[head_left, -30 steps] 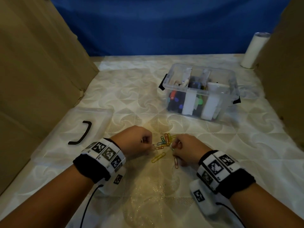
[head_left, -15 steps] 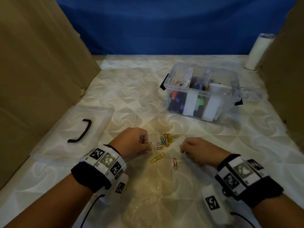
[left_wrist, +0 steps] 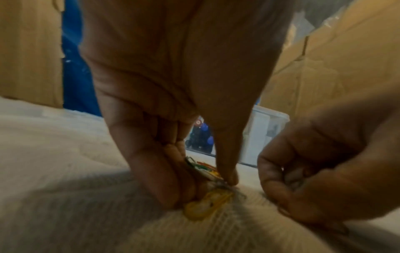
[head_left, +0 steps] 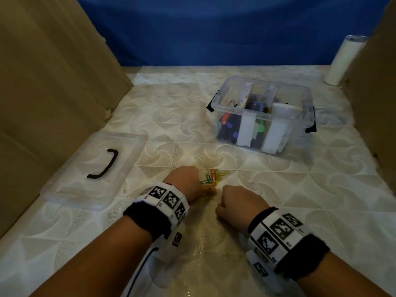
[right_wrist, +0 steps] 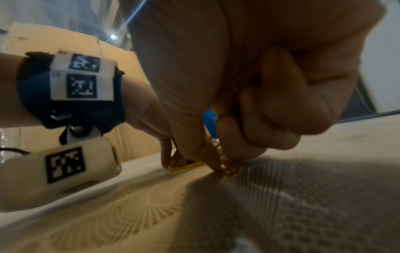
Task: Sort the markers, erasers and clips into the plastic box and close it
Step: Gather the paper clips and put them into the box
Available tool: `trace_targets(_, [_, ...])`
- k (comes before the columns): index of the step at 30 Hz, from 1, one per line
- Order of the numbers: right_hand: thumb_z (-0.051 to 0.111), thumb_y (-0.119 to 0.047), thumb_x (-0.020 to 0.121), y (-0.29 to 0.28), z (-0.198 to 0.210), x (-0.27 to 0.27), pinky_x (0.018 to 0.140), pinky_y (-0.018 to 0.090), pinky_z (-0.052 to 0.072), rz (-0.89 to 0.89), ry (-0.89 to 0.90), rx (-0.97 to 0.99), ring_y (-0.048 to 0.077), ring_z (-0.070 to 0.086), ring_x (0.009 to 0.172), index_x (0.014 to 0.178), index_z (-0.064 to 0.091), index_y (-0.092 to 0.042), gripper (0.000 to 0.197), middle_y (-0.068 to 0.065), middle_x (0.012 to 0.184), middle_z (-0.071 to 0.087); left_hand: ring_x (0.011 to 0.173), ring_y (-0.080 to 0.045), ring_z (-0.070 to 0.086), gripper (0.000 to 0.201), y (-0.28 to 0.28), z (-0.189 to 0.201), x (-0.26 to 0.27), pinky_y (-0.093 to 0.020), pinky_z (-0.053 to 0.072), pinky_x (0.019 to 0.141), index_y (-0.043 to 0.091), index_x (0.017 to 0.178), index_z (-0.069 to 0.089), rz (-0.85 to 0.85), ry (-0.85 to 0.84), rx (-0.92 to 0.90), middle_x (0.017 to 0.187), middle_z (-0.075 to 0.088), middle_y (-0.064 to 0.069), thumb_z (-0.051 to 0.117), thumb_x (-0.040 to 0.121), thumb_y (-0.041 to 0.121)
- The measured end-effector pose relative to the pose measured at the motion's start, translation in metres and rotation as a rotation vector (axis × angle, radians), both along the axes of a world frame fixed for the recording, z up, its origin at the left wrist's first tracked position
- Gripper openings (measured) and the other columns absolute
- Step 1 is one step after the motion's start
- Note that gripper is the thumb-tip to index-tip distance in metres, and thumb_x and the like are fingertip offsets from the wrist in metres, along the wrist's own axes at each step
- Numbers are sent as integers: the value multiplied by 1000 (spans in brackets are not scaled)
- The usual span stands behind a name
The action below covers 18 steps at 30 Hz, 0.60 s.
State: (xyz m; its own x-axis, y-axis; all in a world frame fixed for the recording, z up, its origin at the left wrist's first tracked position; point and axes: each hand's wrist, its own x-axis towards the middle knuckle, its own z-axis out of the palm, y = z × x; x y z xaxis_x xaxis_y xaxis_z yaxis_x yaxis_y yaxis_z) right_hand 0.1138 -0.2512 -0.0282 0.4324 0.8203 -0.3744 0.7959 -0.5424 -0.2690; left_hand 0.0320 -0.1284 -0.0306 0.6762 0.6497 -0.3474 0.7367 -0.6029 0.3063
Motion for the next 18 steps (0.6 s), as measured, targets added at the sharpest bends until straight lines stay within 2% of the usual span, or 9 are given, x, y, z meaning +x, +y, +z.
trace_targets(3, [52, -32, 89, 0, 0, 9, 79, 34, 46, 24, 89, 7, 21, 56, 88, 97, 53, -16, 18, 3, 94, 54, 90, -23, 62, 42, -2, 1, 7, -29, 44, 73, 10, 93, 60, -46, 61, 140, 88, 62, -4, 64, 81, 50])
trace_targets(5, [48, -28, 93, -2, 2, 21, 69, 26, 43, 4, 244, 66, 14, 51, 74, 84, 49, -16, 15, 1, 84, 53, 94, -24, 63, 36, -1, 1, 8, -30, 46, 75, 9, 100, 63, -41, 51, 139, 100, 66, -7, 64, 83, 41])
trace_targets(6, [44, -24, 94, -3, 4, 28, 58, 22, 39, -63, 424, 129, 11, 45, 64, 76, 46, -17, 19, -1, 76, 49, 94, -25, 63, 32, 0, 0, 7, -31, 47, 76, 10, 99, 64, -43, 42, 144, 103, 67, -8, 64, 84, 38])
trace_targets(9, [37, -15, 83, -10, 3, 45, 35, 18, 20, -500, 1330, 452, 10, 27, 46, 65, 39, -17, 18, 0, 59, 37, 96, -25, 63, 23, -1, 0, 3, -31, 49, 80, 12, 100, 65, -66, 16, 171, 105, 67, -8, 62, 86, 30])
trace_targets(11, [35, -18, 79, -14, -1, 53, 35, 17, 18, -600, 1546, 564, 12, 28, 47, 68, 43, -14, 15, 4, 60, 41, 95, -24, 62, 19, -1, 0, 1, -28, 47, 80, 14, 99, 66, -78, -26, 157, 104, 67, -6, 62, 86, 28])
trace_targets(13, [35, -20, 87, -11, -5, 55, 36, 18, 22, -619, 1485, 588, 12, 36, 48, 72, 49, -13, 22, 5, 62, 50, 87, -20, 61, 16, 0, 2, -4, -26, 46, 75, 14, 95, 67, -69, -75, 114, 99, 68, -4, 63, 86, 26])
trace_targets(15, [38, -15, 92, -2, -6, 56, 33, 17, 22, -658, 1338, 569, 11, 38, 45, 76, 52, -12, 21, 3, 60, 50, 71, -16, 59, 11, 4, 1, -11, -27, 52, 67, 12, 91, 66, 43, -208, -86, 85, 67, -3, 64, 87, 22])
trace_targets(16, [38, -13, 94, 5, -7, 57, 33, 17, 21, -641, 1210, 543, 10, 35, 44, 78, 52, -11, 21, 2, 59, 47, 65, -15, 59, 8, 5, 2, -16, -27, 55, 62, 11, 90, 65, 128, -294, -235, 78, 65, -2, 63, 88, 18])
trace_targets(18, [37, -16, 97, 20, -10, 59, 39, 20, 25, -479, 780, 396, 11, 34, 47, 83, 51, -11, 20, 2, 63, 42, 63, -14, 60, 7, 6, 5, -25, -27, 56, 59, 10, 92, 63, 253, -424, -463, 75, 63, -3, 60, 91, 15])
